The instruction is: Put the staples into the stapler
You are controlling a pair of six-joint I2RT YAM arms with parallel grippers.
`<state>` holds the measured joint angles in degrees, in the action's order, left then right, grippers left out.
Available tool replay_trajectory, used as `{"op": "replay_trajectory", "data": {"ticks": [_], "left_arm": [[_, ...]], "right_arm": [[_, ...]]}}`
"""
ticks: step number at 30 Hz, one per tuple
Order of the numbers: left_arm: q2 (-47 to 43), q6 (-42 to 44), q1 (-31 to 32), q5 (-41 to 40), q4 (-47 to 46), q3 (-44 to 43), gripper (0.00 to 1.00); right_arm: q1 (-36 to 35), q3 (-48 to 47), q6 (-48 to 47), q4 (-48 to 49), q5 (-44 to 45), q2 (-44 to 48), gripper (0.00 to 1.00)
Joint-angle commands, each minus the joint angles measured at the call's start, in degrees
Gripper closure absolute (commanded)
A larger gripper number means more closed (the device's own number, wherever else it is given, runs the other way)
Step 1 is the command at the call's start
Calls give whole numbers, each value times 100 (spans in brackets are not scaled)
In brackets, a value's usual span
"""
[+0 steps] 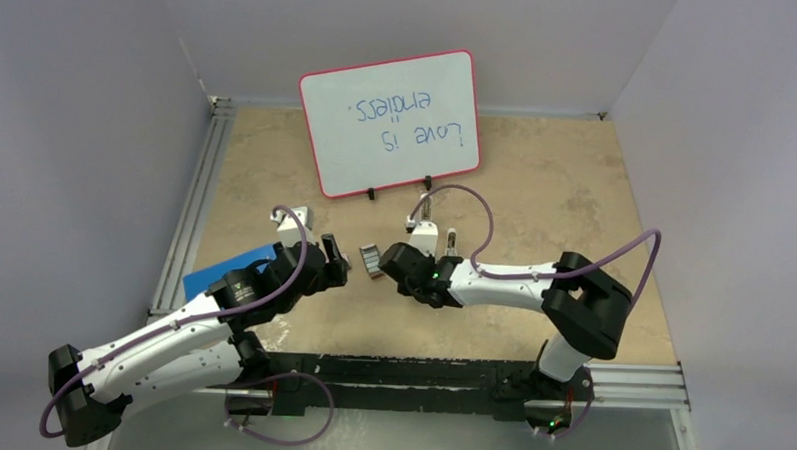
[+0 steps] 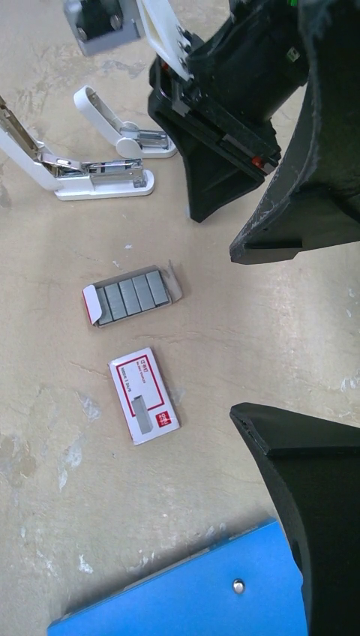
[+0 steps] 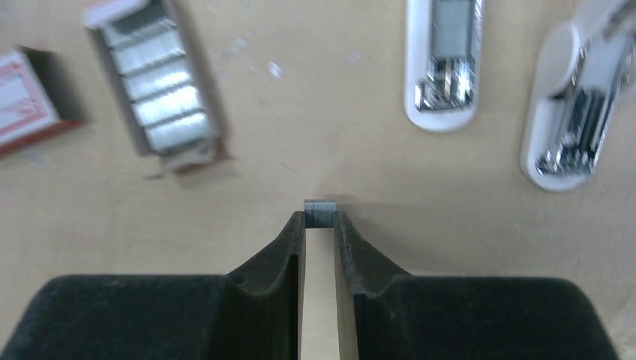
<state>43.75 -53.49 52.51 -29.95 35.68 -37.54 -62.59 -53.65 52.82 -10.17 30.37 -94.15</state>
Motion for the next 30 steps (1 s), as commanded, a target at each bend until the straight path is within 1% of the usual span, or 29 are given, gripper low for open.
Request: {"op": "replay_trajectory", "data": {"ticks": [1,6,10,14,15,20,24,30], "left_arm": [[-17,-106,-30,97,-140,19,31],[-7,-118,-30,143,-149,23,32],[37,-51,-30,95,-80,-88,32],[68,33,-30,51,-33,-200,32],[76,44,-30,58,-45,-209,32],[178,54,-30,142,-121,-218,32],[255,58,-30,192,-136,-219,32],[257,32,-30,226,-123,-195,31]], "right_arm": [[-16,311,850,-155,-72,259,82],[-16,260,1059,-334,-411,141,81],[-14,125,1069,-498,-453,53,79],[-17,20,895,-596,-422,119,64],[-17,-29,837,-633,-359,127,63],[1,-227,238,-501,-126,127,62],[10,-310,-418,-155,-134,-53,62],[34,-380,-641,-94,-192,-348,64]]}}
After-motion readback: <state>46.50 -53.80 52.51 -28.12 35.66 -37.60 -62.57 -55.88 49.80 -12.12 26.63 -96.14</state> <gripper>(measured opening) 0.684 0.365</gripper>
